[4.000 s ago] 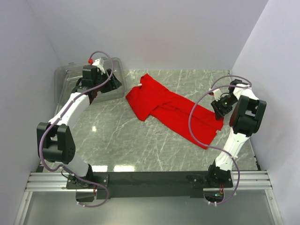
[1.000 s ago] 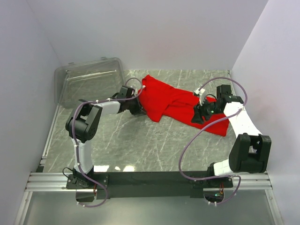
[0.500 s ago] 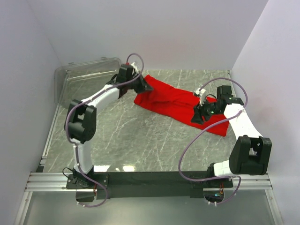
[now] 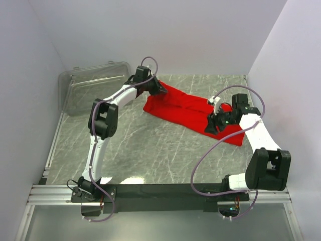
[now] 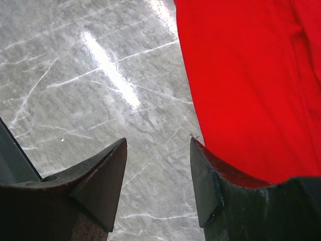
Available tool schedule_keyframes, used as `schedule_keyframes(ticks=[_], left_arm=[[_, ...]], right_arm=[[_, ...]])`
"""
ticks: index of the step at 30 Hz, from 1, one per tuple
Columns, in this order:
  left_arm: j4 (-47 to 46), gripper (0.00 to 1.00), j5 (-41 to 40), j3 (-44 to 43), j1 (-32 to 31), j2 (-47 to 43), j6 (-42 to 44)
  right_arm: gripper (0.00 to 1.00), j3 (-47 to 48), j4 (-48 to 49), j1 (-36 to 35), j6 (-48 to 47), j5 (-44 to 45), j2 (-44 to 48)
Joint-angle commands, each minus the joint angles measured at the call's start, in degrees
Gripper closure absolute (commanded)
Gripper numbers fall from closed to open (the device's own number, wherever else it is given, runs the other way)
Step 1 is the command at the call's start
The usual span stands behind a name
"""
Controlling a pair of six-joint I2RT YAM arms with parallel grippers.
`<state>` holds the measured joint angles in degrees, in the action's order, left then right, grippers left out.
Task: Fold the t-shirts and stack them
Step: Fold the tshirt
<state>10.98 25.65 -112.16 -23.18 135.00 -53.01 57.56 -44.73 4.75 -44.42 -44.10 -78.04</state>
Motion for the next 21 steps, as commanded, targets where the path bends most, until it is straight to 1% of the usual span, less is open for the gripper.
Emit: schedule_keyframes(ticks=[1,3,4,6,7,10,13,15,17,18,20,21], left_arm=[[-3.9,0.97,0.5,-5.5,0.3,1.2,-4.1],[-6.2,0.93,0.5,-6.5,0.3,2.5,-6.5],[-6.9,0.85,0.0,-7.2,0.3,3.3,-7.1],[-8.7,0.73,-0.2,-7.5,0.3,4.0,-9.1],[-9.7,0.63,-0.2,-7.5,0.3,4.4,-9.8],[-14.0,0.47,-0.1,-8.3,0.4,4.8,-11.5],[-16.3,0.46,0.5,-10.1,1.1,4.4,-10.6],[-14.4,0.46,0.7,-11.1,1.6,3.6,-8.4],[-13.3,0.46,1.9,-10.2,2.4,1.9,-6.1],[-12.3,0.46,2.3,-9.5,2.7,1.2,-5.6],[-6.2,0.47,2.0,-7.6,3.1,-1.4,-2.4],[-3.5,0.48,0.4,-7.0,3.1,-2.3,-1.0]], right_arm=[[0.40,-0.5,1.9,0.0,0.8,-0.6,2.2],[0.40,-0.6,1.9,0.0,0.9,-0.6,2.5],[0.40,-0.7,2.0,0.0,1.1,-0.6,2.7],[0.40,-1.0,2.2,0.0,1.4,-0.6,3.0],[0.40,-1.0,2.3,0.0,1.5,-0.6,3.1],[0.40,-1.6,2.5,0.0,1.9,-0.7,3.3],[0.40,-2.1,2.9,0.0,2.2,-1.0,3.8],[0.40,-2.2,2.9,0.0,2.4,-1.0,4.0],[0.40,-2.5,3.0,0.0,2.4,-1.1,4.1],[0.40,-2.5,3.1,0.0,2.4,-1.2,4.1],[0.40,-2.4,3.0,0.0,2.5,-1.3,3.8],[0.40,-2.3,2.9,0.0,2.6,-1.4,3.8]])
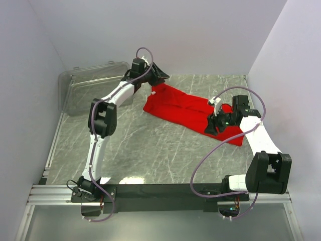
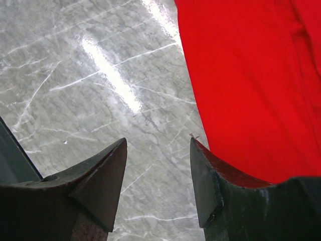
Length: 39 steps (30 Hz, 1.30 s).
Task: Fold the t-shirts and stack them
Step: Fold the tshirt
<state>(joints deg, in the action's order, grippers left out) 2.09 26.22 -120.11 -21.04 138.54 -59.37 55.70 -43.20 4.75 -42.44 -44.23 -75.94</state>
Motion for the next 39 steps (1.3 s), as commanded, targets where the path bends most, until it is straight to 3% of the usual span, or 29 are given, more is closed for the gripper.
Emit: schedule_keyframes(ticks=[1,5,9,30,39], left_arm=[[10.8,0.48,-0.9,1.5,0.8,-7.5,6.8],[17.6,0.48,-3.1,6.9,-0.1,-10.1,12.7],[20.5,0.48,-2.9,6.3,-1.5,-7.9,14.7],[22.9,0.47,-13.2,2.1,-5.6,0.3,14.6],[20.8,0.53,-12.1,0.1,-6.3,3.3,12.4]], right_arm=[[0.40,-0.3,1.5,0.0,0.7,-1.2,1.7],[0.40,-0.4,1.5,0.0,0.8,-1.5,1.5],[0.40,0.0,1.1,0.0,1.0,-1.7,0.8],[0.40,-0.8,1.1,0.3,1.2,-1.1,2.2],[0.40,-0.9,1.2,0.7,1.4,-1.3,2.5]])
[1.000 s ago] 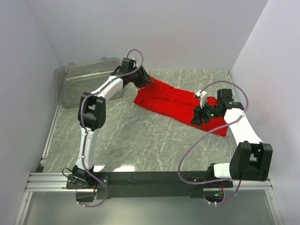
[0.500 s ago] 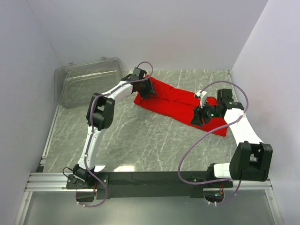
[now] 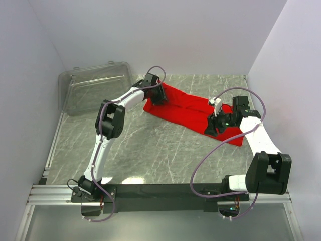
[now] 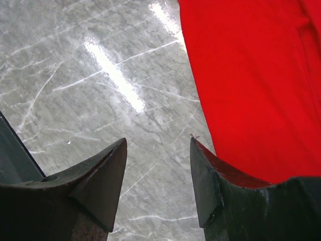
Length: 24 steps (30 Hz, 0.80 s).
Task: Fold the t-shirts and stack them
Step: Fold the tshirt
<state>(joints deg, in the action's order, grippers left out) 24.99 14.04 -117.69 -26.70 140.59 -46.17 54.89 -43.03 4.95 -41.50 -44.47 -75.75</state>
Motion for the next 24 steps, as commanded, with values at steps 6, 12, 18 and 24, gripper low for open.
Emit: schedule_keyframes(ticks=[6,12,18,24], left_arm=[[-5.6,0.78,1.2,-2.5,-0.6,1.4,-1.6],[-11.0,0.96,2.7,-0.8,-0.7,-0.8,-2.8],[-18.1,0.99,6.8,0.7,-0.7,-1.9,-5.9],[-34.4,0.99,12.6,-0.2,-1.0,0.1,-15.5]], right_arm=[[0.40,-0.1,0.8,0.8,0.2,-1.4,2.4],[0.40,-0.2,0.5,0.8,0.1,-1.7,2.5],[0.40,-0.7,0.6,0.9,0.4,-1.7,3.0],[0.40,-0.9,0.7,1.3,0.5,-1.7,3.5]])
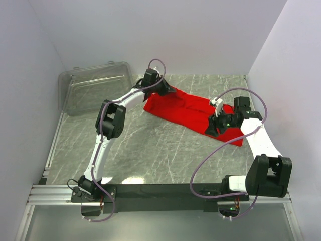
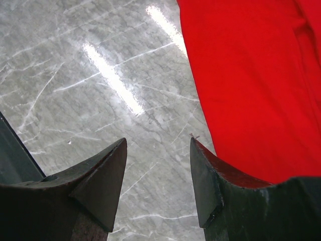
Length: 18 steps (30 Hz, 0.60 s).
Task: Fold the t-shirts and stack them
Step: Fold the tshirt
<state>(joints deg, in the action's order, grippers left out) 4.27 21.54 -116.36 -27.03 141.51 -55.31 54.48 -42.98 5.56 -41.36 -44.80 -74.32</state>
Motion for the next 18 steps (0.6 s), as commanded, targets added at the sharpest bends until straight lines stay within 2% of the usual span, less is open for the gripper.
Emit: schedule_keyframes(ticks=[1,3,4,5,6,9,14,18], left_arm=[[-14.9,0.99,5.7,-2.9,-0.7,0.2,-9.0],[-16.2,0.97,8.2,-9.0,-1.2,4.4,-11.1],[-16.4,0.91,9.2,-11.2,-1.3,6.0,-13.7],[-16.5,0.83,10.4,-12.9,-1.4,7.3,-14.8],[-17.3,0.67,11.0,-14.1,-1.6,8.8,-16.0],[-20.0,0.51,10.4,-10.7,-1.5,6.9,-17.1],[-17.7,0.47,8.7,-5.1,-0.4,1.1,-9.4],[-9.6,0.47,3.3,-1.3,1.1,-4.7,-1.0]], right_arm=[[0.40,-0.6,0.7,0.6,0.3,-1.3,2.2],[0.40,-0.5,0.5,0.9,0.1,-1.3,2.1],[0.40,-0.5,0.6,0.8,0.2,-1.4,2.1],[0.40,-0.5,0.5,0.9,0.2,-1.4,2.2],[0.40,-0.5,0.6,0.9,0.2,-1.4,2.2],[0.40,-0.6,0.5,1.2,0.1,-1.4,2.3],[0.40,-1.0,0.3,1.4,-0.2,-1.4,2.4],[0.40,-0.8,0.4,1.5,0.0,-1.6,2.4]])
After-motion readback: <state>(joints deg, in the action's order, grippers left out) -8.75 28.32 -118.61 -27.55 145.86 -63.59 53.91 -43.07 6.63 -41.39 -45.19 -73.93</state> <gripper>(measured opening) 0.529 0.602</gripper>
